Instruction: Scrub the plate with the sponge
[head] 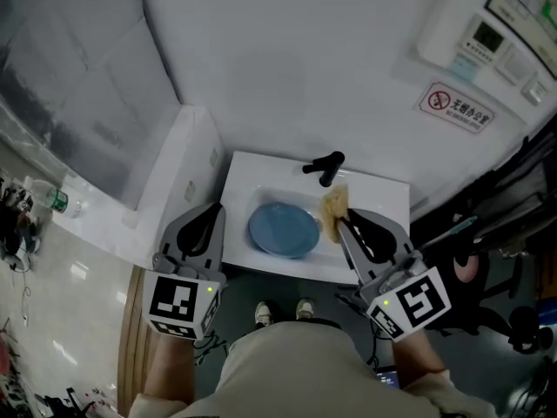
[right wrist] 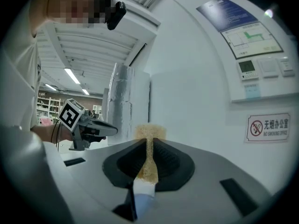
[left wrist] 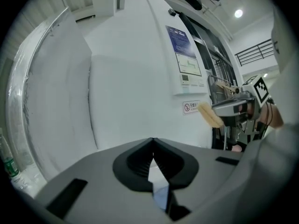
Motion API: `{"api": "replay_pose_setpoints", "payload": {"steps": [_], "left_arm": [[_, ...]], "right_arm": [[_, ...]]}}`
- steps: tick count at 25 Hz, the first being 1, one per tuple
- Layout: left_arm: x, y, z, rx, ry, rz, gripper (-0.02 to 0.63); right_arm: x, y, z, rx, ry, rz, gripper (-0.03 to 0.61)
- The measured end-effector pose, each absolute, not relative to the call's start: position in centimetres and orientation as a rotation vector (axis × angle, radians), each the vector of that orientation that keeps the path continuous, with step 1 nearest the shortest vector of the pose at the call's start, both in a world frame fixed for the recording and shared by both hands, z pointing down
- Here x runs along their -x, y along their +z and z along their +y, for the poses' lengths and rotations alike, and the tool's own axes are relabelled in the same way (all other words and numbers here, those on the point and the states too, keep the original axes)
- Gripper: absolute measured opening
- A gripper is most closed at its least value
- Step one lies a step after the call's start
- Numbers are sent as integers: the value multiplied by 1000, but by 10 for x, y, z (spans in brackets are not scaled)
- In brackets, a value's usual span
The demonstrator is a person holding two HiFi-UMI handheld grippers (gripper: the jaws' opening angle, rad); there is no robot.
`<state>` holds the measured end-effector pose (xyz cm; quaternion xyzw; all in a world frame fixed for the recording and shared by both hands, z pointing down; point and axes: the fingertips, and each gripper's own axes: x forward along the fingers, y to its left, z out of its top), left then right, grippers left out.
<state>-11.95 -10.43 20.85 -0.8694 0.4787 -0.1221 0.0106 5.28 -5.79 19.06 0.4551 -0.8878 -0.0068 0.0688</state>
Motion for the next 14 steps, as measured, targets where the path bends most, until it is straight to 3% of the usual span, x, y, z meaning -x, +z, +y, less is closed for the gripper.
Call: {"api": "replay_pose_setpoints", "payload": {"steps": [14], "left_arm": [[113, 222, -90, 2780, -384, 1465, 6]], "right_arm": [[-48, 199, -49, -1359, -67, -2601, 52]]}}
